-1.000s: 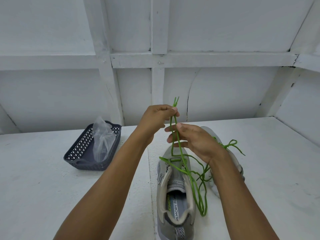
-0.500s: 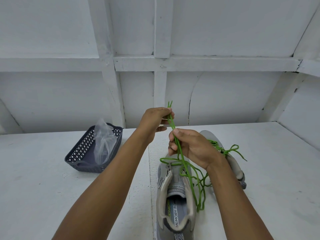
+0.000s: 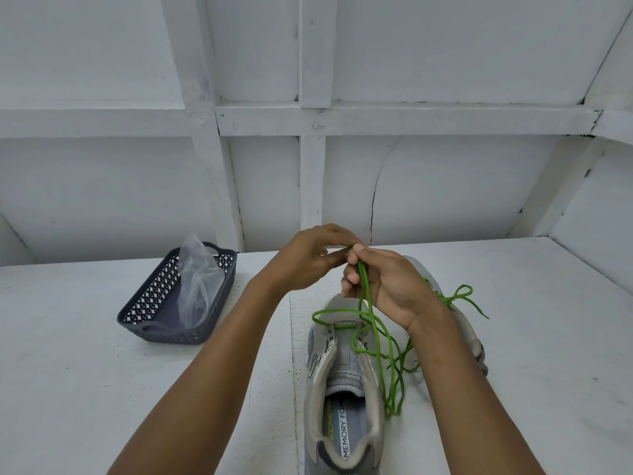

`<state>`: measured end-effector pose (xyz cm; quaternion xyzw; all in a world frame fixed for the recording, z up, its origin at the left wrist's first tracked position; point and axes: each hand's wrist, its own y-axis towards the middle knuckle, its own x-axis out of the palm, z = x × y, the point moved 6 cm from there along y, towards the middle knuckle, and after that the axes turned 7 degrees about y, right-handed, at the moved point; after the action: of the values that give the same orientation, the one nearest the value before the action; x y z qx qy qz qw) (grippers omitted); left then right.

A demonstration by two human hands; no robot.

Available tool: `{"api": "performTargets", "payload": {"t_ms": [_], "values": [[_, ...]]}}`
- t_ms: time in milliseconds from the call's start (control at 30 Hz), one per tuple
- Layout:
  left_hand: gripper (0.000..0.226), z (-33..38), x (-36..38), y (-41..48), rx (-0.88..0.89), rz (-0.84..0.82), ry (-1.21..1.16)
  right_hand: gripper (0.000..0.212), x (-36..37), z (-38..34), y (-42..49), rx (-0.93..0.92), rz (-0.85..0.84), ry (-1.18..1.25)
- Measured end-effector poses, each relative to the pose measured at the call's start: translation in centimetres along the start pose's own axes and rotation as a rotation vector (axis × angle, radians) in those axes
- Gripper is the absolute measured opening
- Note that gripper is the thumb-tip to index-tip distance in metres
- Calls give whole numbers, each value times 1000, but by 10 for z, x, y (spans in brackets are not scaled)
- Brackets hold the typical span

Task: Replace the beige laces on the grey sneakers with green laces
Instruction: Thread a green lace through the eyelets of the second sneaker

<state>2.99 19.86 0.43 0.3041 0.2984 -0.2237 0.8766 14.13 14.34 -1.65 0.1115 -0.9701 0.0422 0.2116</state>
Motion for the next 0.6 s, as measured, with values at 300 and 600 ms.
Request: {"api": "performTargets", "payload": {"t_ms": [300,600], "values": [[18,-44,9,7,-266,144,196,29,5,-5,-2,7,-57,7],[37,-21,12,0,-28,-11,77,31,-6,1,7,20,7,-25]]}}
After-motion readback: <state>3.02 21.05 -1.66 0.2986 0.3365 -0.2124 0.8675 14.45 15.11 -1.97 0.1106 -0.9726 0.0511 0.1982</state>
